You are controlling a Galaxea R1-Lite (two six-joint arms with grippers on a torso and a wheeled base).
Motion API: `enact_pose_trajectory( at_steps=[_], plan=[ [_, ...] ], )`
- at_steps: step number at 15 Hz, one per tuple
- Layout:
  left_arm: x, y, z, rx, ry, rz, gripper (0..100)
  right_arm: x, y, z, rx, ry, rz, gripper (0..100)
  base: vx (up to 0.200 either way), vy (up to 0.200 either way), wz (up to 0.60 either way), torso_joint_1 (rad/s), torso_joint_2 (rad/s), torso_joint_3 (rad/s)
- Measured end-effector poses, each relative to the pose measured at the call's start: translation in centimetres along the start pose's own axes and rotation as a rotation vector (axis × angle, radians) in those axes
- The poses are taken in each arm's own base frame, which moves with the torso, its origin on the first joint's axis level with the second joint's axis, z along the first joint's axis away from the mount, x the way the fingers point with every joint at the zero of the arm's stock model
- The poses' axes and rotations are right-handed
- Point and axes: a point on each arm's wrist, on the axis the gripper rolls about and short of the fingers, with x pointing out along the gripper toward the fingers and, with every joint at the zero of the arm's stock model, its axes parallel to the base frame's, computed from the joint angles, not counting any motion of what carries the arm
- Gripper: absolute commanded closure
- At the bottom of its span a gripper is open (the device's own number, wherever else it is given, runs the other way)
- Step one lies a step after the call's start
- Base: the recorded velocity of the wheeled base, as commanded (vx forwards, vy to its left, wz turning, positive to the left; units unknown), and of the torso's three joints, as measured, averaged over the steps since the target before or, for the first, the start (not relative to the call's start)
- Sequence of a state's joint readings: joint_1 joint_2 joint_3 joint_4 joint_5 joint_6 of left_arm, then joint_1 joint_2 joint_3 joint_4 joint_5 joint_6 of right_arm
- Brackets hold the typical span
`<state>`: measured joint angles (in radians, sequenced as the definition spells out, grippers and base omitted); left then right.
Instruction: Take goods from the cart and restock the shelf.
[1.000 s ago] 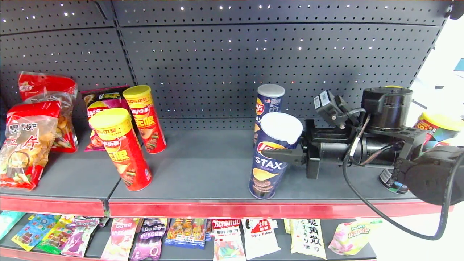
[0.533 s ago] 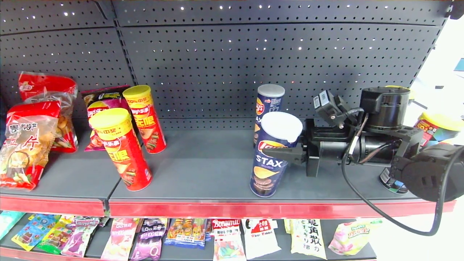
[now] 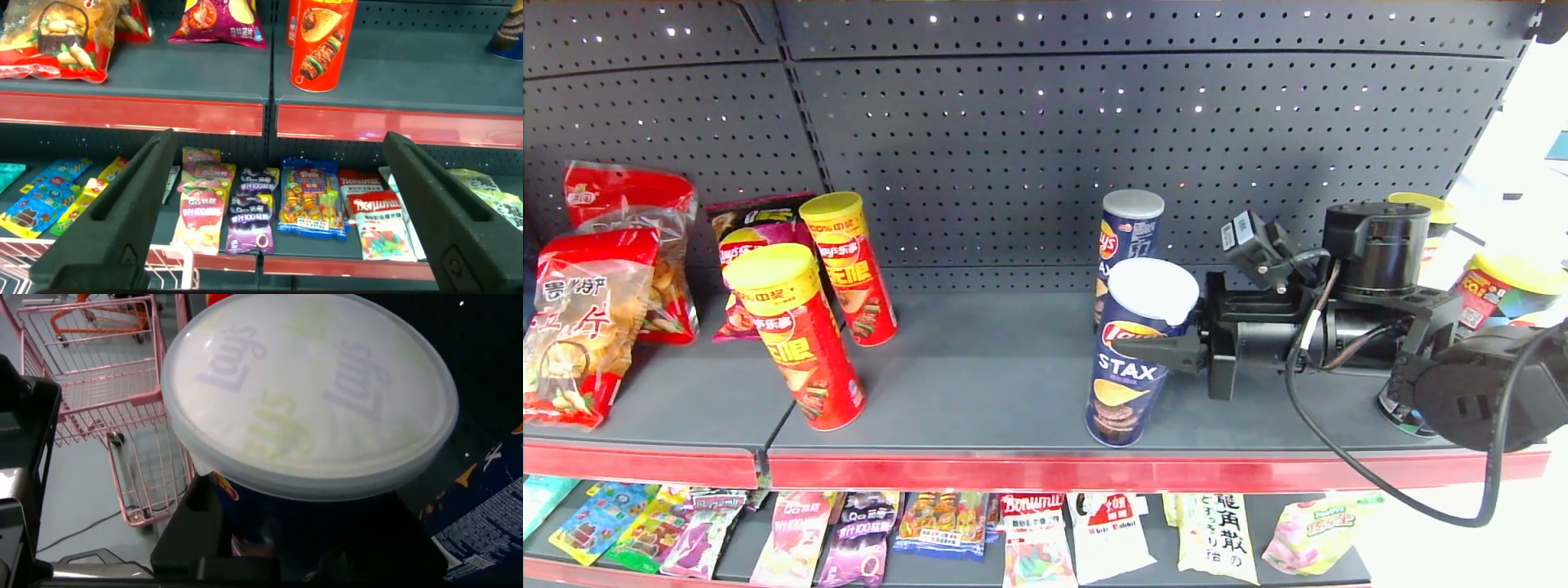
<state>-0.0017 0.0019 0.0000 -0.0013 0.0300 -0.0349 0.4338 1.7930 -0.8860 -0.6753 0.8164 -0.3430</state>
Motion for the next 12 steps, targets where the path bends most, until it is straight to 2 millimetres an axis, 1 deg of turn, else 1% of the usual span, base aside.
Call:
enact_pose_trajectory(
  at_steps=[12],
  plan=[
    [0.00, 0.00, 0.00, 0.000, 0.000, 0.000, 0, 0.76, -0.17, -0.24, 0.003, -0.005, 0.034, 100, 0.000, 0.000, 0.00, 0.000, 0.00, 0.000]
  ],
)
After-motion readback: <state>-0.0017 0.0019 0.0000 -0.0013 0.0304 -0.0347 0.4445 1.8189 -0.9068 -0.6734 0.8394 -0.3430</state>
